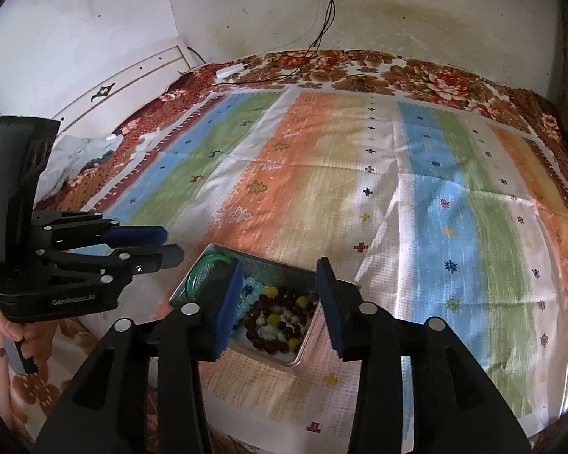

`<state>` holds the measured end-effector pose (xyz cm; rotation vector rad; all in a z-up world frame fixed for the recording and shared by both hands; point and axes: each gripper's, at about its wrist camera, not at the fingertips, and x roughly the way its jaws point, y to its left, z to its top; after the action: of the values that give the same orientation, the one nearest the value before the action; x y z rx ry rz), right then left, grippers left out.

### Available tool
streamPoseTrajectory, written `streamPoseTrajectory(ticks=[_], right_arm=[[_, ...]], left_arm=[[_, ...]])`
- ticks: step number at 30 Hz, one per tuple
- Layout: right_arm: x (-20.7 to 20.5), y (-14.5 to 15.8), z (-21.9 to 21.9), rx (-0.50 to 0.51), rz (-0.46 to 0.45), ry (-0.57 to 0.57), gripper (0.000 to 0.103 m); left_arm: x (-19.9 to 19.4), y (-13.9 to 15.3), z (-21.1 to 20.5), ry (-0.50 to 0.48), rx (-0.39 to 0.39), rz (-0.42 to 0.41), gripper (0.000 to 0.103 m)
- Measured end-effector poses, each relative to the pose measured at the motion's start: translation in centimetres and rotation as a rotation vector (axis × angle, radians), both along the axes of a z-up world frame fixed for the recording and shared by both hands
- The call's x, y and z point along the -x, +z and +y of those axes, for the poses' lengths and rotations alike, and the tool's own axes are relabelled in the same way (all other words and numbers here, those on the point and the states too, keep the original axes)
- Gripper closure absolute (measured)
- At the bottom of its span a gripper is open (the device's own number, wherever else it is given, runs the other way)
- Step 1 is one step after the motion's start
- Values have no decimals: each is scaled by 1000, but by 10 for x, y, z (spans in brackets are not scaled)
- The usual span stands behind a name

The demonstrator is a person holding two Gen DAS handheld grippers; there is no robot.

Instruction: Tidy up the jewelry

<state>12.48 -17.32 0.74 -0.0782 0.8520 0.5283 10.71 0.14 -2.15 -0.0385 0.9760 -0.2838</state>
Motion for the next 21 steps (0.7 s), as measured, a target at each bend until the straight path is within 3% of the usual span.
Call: streamPoseTrajectory(ticks=[3,9,21], right_arm=[[6,1,-3,-1,-19,-3,51],[15,1,-11,-18,-33,-12,31],[33,0,-16,-22,-52,-3,15]], left_arm=[[9,0,1,-4,11,-9,48],[24,-1,3,-4,20,-23,37],[46,0,2,5,5,-88,10]])
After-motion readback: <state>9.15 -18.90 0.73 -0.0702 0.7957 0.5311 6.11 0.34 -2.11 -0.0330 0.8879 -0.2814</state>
